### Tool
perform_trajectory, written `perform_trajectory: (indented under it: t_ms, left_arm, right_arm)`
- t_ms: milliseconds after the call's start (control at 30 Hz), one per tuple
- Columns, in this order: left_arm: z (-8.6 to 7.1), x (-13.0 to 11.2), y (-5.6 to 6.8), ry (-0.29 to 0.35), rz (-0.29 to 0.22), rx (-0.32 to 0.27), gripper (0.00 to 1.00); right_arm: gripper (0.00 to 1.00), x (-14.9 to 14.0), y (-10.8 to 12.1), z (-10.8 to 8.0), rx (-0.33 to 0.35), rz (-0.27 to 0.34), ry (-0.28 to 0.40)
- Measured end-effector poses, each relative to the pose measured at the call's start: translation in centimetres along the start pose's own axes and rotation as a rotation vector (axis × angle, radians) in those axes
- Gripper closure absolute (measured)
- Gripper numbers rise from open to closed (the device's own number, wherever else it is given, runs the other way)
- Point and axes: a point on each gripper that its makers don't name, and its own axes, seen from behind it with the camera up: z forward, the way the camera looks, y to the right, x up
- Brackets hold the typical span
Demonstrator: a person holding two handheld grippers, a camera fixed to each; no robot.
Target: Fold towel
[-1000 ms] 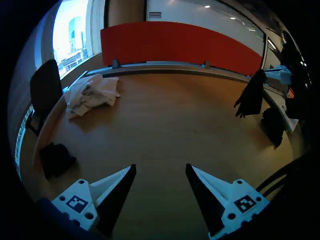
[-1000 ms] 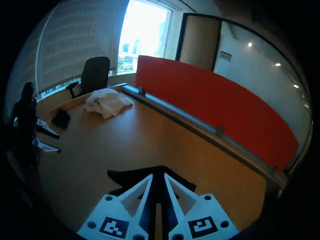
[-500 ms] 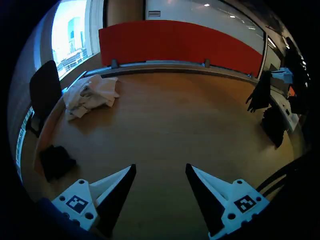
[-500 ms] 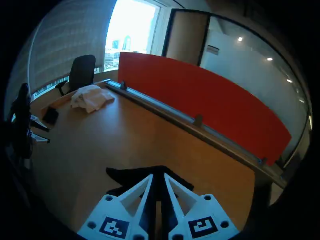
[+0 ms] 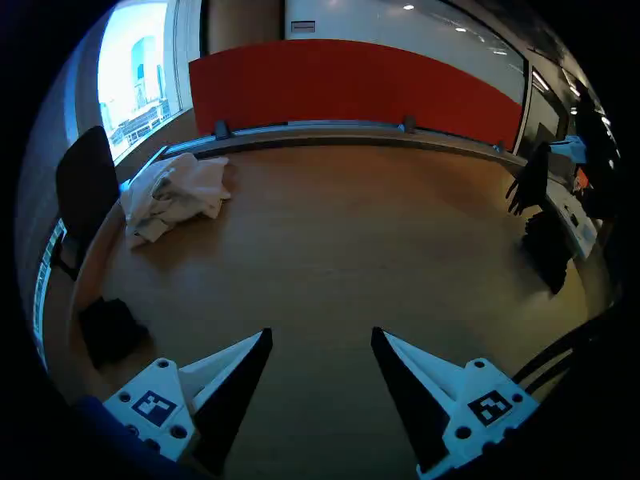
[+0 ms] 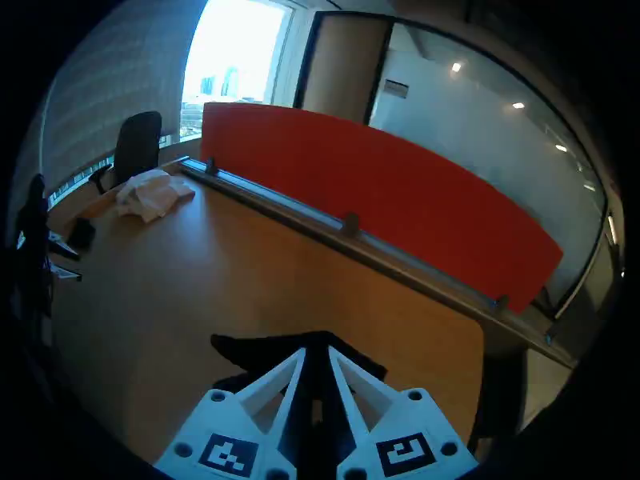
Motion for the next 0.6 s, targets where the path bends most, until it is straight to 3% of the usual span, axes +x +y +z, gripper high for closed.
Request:
perform_trajectory:
  t_ms: [300, 600]
  left_arm:
    - [0.0, 0.1, 0.7, -0.003, 0.007, -0.004, 0.08]
    - [0.2, 0.2, 1.5, -0.006, 0.019, -0.013, 0.08]
  right_arm:
    - [0.96, -2.2, 3.8, -1.4, -0.052, 0.057, -0.021]
    - [0.96, -4.2, 5.0, -2.4, -0.073, 0.085, -0.039]
